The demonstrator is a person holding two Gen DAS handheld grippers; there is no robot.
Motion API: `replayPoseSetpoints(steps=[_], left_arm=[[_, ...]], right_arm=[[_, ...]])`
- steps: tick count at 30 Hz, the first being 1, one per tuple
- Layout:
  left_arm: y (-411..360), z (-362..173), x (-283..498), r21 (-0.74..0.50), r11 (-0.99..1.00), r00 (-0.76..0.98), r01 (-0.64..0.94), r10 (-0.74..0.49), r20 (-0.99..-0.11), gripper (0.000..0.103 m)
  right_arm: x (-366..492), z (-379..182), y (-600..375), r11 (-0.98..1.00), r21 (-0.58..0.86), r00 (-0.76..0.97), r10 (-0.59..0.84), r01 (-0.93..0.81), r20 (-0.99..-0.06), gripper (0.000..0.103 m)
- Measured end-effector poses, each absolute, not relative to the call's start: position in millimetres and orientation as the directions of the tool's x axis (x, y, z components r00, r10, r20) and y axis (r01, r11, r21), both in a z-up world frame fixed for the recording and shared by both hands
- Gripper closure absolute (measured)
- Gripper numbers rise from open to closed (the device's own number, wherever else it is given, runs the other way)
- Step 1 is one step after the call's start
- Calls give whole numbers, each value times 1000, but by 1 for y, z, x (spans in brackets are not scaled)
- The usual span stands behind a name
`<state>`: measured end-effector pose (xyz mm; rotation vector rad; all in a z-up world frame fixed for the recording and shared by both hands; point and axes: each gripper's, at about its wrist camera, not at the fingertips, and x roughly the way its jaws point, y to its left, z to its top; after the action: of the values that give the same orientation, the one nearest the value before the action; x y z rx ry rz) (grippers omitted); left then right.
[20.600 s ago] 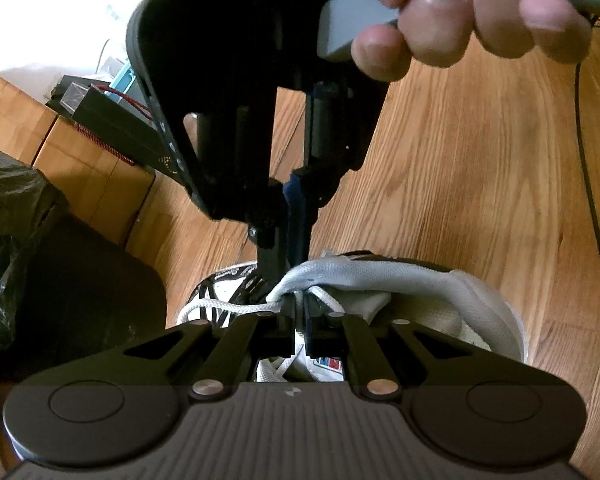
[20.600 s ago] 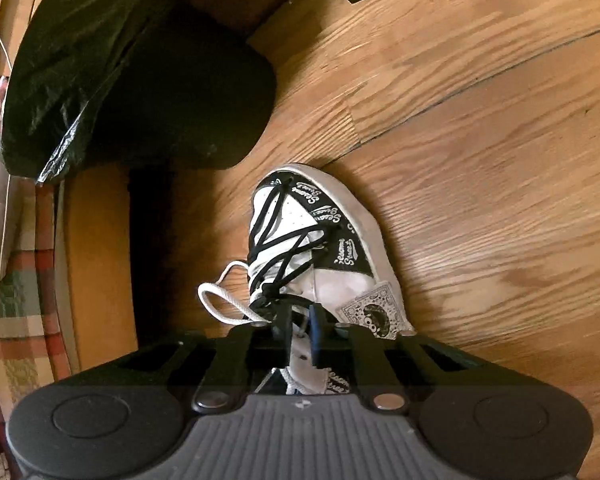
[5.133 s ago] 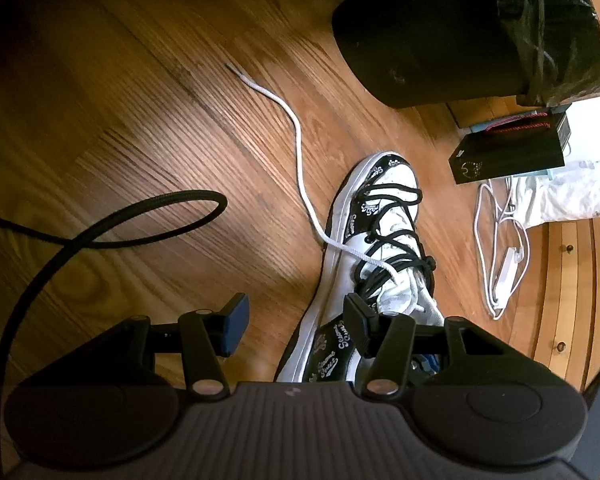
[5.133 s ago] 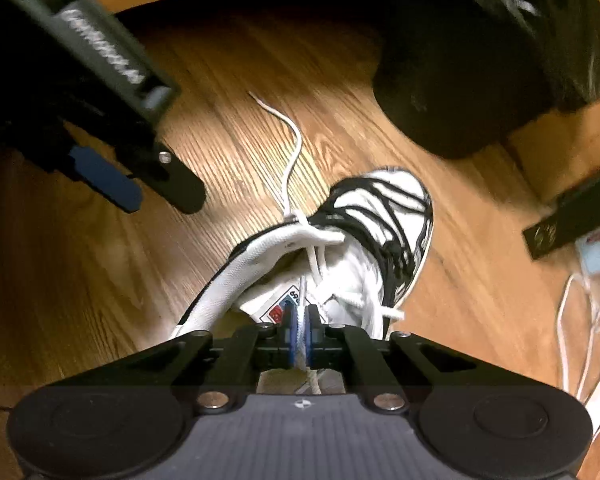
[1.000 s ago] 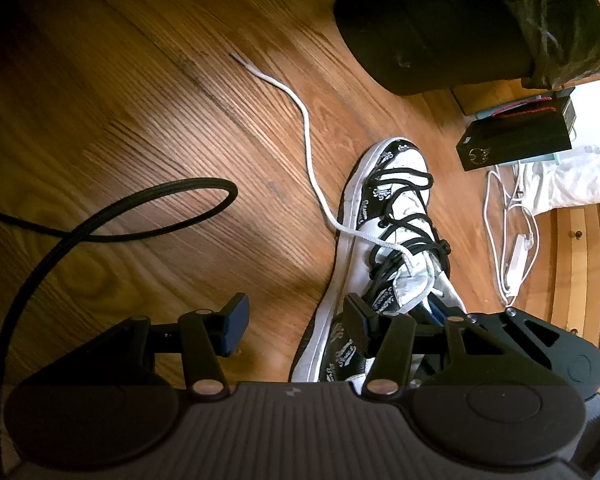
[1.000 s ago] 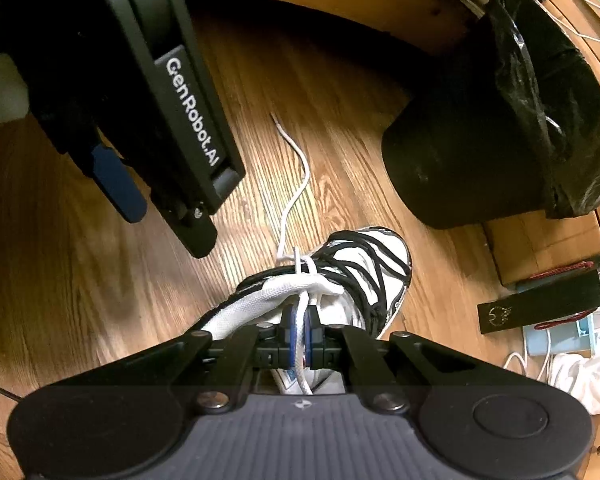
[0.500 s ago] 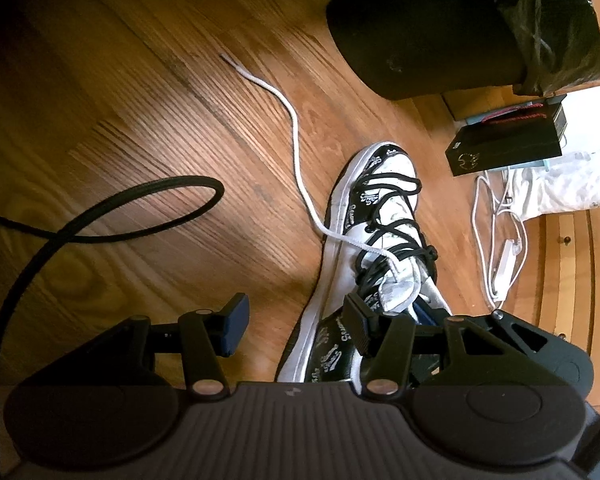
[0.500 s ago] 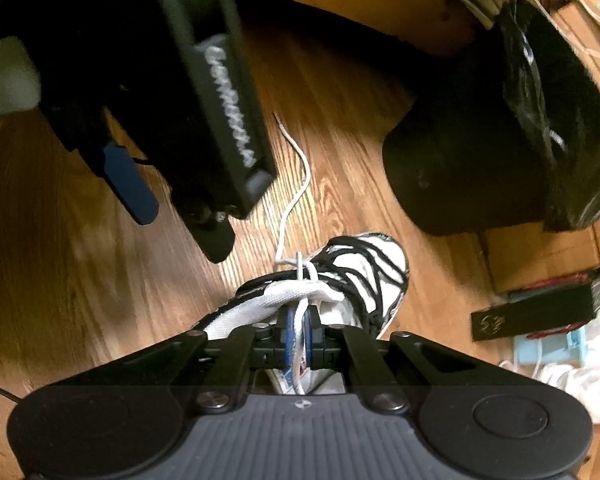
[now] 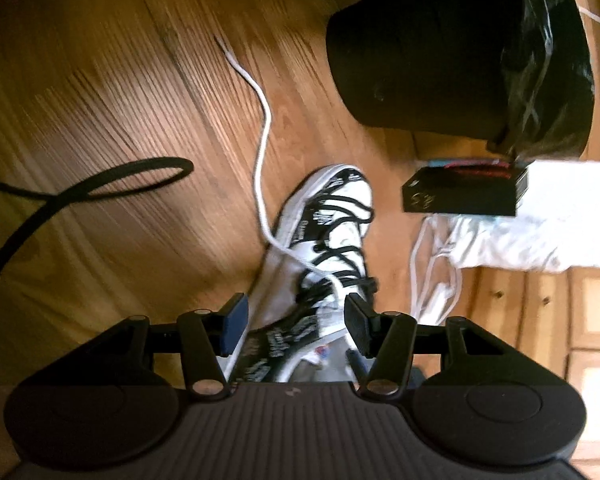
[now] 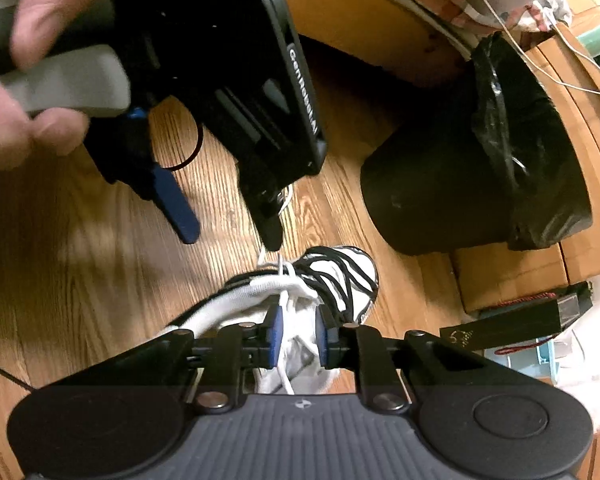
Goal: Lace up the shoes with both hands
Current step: 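Grasp the lace end at the eyelet with the left tool while the right tool holds it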
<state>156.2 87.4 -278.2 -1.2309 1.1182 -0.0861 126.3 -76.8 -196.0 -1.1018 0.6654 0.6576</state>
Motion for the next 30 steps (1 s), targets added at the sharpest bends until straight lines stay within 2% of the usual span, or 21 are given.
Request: replayPoseSetpoints(steps=[6, 11, 18, 23, 24, 27, 30], left_arm=[[89, -278, 160, -826, 305, 578, -474, -600, -553, 46], [84, -280, 165, -838, 302, 576, -455, -617, -536, 47], [81, -286, 170, -846, 291, 567, -447, -639, -520, 60], [77, -291, 170, -837, 305, 547, -453, -646, -532, 61], [77, -293, 170, -840, 298, 549, -454, -649, -527, 65], [75, -297, 170, -842, 290, 547, -455, -655, -522, 69], [74, -298, 171, -841, 295, 546, -453, -654, -523, 81]], right_arm=[[122, -188, -84, 332, -574, 642, 147, -749, -753, 84], [118, -187, -86, 328, -578, 644, 143, -747, -751, 84], [118, -186, -86, 338, -572, 642, 145, -747, -753, 84], [122, -186, -86, 347, -562, 634, 142, -751, -760, 84], [122, -186, -86, 348, -560, 633, 141, -751, -761, 84], [121, -186, -85, 350, -558, 631, 138, -752, -763, 84], [121, -187, -85, 352, -557, 630, 137, -752, -764, 84]])
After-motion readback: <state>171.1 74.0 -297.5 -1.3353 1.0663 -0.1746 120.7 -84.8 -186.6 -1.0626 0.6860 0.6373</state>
